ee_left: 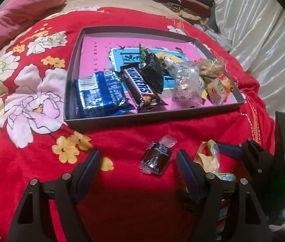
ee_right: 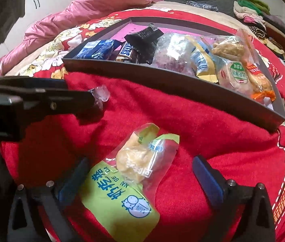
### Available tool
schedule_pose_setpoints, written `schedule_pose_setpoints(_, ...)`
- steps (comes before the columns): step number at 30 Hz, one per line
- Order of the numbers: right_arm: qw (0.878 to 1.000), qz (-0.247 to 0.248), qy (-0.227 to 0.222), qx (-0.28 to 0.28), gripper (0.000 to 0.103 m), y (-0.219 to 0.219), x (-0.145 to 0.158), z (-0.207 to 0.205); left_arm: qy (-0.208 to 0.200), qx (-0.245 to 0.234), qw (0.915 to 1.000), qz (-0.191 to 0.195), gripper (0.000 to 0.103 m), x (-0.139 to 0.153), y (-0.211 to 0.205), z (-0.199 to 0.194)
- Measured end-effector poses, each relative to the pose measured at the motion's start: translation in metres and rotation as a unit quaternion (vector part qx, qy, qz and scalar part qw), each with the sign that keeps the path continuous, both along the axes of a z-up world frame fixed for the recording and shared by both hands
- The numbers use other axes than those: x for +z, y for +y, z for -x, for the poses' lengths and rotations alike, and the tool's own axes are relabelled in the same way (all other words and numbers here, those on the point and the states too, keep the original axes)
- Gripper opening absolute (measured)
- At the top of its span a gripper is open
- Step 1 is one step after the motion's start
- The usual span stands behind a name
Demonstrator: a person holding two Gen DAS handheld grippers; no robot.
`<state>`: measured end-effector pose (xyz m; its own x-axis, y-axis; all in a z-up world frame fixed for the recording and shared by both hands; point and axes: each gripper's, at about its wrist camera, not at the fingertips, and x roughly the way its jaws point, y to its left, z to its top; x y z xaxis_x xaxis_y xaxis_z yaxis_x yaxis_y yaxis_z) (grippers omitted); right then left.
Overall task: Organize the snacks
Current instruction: 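Grasp the small dark wrapped candy with the left tool while the right tool grasps the yellow-green bag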
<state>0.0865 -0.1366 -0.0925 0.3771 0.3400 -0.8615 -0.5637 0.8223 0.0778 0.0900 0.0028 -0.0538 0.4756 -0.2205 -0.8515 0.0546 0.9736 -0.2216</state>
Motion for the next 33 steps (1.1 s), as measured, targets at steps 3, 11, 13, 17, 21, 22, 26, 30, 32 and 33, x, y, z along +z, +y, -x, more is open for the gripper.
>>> schedule_pose_setpoints(3,1.000,-0.001,-0.004,0.003,0.094,-0.002,0.003,-0.001,-0.002,-0.002,1.0000,0.001,0.072,-0.001,-0.002,0.000)
schedule_pose_setpoints(11,1.000,-0.015,-0.006,-0.008,0.048,-0.017,0.012,-0.009,-0.001,-0.020,0.9997,0.013,0.042,-0.003,-0.011,0.000)
schedule_pose_setpoints(13,1.000,-0.027,0.002,-0.015,0.042,-0.023,0.013,-0.012,0.003,-0.029,0.9994,0.017,0.036,-0.005,-0.015,0.000)
schedule_pose_setpoints(17,0.999,-0.035,0.006,-0.018,0.040,-0.027,0.014,-0.012,0.009,-0.036,0.9992,0.013,0.035,-0.011,-0.022,-0.001)
schedule_pose_setpoints(21,0.999,-0.037,0.000,-0.014,0.039,-0.028,0.018,-0.010,0.007,-0.039,0.9991,0.015,0.034,-0.011,-0.023,-0.002)
schedule_pose_setpoints(22,0.999,-0.042,0.001,-0.013,0.038,-0.029,0.018,-0.009,0.007,-0.037,0.9991,0.020,0.034,-0.010,-0.021,-0.003)
schedule_pose_setpoints(26,0.998,-0.059,-0.007,-0.010,0.038,-0.031,0.024,-0.008,0.006,-0.035,0.9989,0.030,0.034,-0.007,-0.019,-0.003)
schedule_pose_setpoints(30,0.997,-0.072,-0.015,-0.004,0.037,-0.032,0.029,-0.005,0.006,-0.034,0.9987,0.037,0.032,-0.004,-0.017,-0.002)
schedule_pose_setpoints(32,0.997,-0.078,-0.020,0.001,0.037,-0.031,0.032,-0.004,0.005,-0.034,0.9986,0.040,0.031,-0.001,-0.015,-0.001)
schedule_pose_setpoints(33,0.997,-0.080,-0.022,0.001,0.037,-0.031,0.033,-0.004,0.004,-0.033,0.9986,0.040,0.031,0.000,-0.015,-0.001)
